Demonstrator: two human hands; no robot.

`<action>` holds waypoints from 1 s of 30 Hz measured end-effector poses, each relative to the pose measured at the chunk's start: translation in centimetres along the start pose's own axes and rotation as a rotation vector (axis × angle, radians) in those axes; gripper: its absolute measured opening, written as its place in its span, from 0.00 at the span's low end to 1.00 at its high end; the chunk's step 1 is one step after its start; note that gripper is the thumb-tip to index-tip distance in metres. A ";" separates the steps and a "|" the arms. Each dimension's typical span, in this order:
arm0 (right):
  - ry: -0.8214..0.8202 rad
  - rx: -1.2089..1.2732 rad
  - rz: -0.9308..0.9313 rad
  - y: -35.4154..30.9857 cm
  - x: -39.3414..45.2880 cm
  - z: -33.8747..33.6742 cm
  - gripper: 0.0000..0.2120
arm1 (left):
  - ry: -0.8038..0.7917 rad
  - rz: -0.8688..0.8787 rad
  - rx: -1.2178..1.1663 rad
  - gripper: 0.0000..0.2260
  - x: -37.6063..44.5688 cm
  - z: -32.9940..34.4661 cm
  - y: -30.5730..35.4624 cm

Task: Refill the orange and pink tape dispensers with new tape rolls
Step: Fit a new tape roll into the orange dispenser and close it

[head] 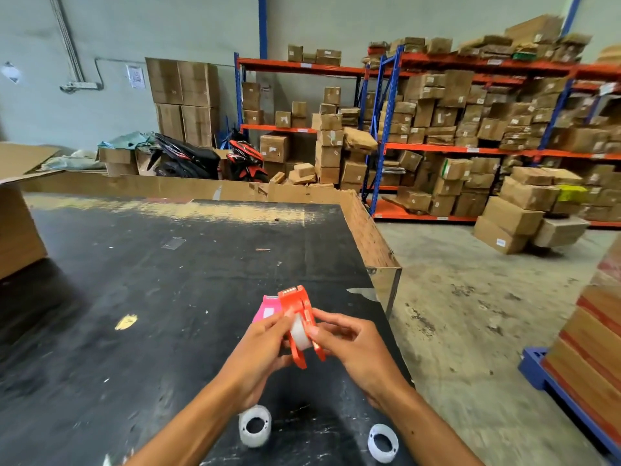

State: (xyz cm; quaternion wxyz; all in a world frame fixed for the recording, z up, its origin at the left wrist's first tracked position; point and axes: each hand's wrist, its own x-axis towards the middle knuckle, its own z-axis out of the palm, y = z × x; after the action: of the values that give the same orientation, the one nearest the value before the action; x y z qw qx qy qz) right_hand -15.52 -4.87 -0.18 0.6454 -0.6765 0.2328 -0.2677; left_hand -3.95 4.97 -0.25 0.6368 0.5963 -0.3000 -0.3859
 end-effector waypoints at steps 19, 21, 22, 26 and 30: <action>-0.085 -0.007 -0.192 -0.5 -0.7 -0.3 0.11 | 0.028 0.151 0.089 0.15 -1.3 -0.3 1.9; -0.078 -0.009 -0.201 -0.7 -0.8 -0.3 0.10 | 0.049 0.149 0.083 0.15 -1.4 0.0 2.0; -0.070 -0.010 -0.208 -0.8 -0.8 -0.3 0.11 | 0.067 0.153 0.088 0.15 -1.3 0.0 2.0; -0.050 -0.002 -0.199 -1.2 -0.2 -0.3 0.15 | 0.074 0.185 0.100 0.15 -1.3 -0.3 1.9; -0.112 -0.016 -0.186 -1.1 -0.2 -0.4 0.18 | 0.038 0.233 0.116 0.14 -1.6 -0.7 1.8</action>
State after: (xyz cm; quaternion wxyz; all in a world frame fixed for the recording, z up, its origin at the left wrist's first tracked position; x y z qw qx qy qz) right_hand -15.93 -4.96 0.93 0.6242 -0.7144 0.1346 -0.2861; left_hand -3.92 6.67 1.61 0.6472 0.6006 -0.3769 -0.2800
